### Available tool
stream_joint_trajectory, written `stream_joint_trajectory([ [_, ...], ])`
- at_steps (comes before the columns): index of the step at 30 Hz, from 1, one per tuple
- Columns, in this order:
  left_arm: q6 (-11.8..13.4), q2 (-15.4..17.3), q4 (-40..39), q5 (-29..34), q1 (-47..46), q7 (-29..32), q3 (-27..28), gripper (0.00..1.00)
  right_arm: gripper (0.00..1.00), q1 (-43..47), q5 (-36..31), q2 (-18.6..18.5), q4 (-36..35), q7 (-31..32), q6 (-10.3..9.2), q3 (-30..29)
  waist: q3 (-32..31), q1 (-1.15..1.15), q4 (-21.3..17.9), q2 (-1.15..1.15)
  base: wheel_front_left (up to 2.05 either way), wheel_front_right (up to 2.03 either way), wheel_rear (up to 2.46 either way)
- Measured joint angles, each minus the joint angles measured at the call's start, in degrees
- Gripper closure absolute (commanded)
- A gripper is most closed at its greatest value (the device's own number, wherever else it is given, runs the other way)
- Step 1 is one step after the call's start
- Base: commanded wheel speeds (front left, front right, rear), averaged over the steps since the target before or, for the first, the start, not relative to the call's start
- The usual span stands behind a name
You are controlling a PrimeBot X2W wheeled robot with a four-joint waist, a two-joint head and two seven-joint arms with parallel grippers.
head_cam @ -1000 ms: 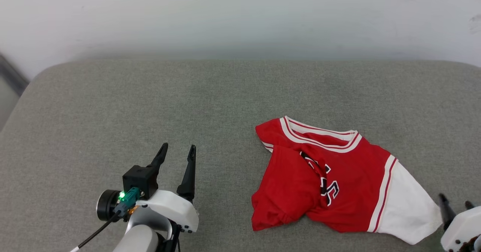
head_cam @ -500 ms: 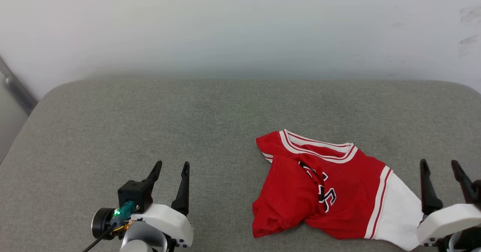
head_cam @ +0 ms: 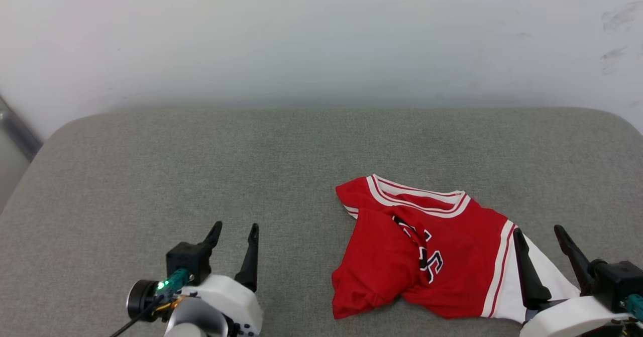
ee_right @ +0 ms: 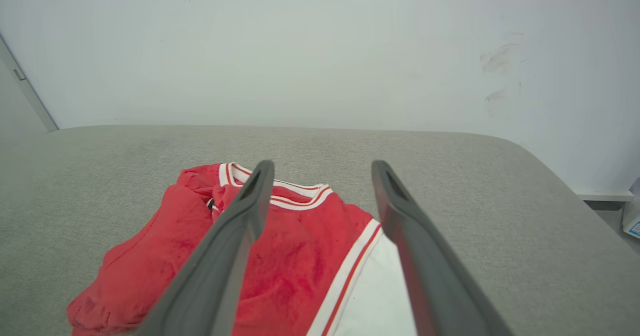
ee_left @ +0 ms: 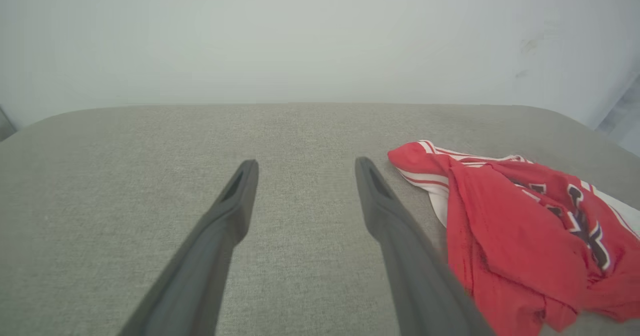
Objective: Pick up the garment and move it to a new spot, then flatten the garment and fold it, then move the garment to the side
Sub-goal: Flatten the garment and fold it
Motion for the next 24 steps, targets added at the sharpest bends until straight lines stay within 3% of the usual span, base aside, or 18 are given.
stream_joint_trajectory([
  [6,-4.2,-0.6,-0.4,1.2,-7.9,7.4,-4.9,0.0,0.0,0.1,-0.1,0.1,-2.3,1.4,0.0,-0.1,1.3,0.0,-0.8,0.0,0.0,0.0,0.0],
  [15,-12.3,-2.4,3.6,-1.2,-16.9,27.8,-13.1,0.0,0.0,-1.4,-0.1,0.2,-3.1,1.5,0.0,0.7,5.7,0.0,-3.3,0.0,0.0,0.0,0.0],
  [24,-15.0,-1.3,7.7,-6.7,-18.2,42.6,-17.2,0.0,0.0,-3.8,1.4,0.2,-0.5,-0.5,0.0,1.6,10.0,0.0,-7.4,0.0,0.0,0.0,0.0],
])
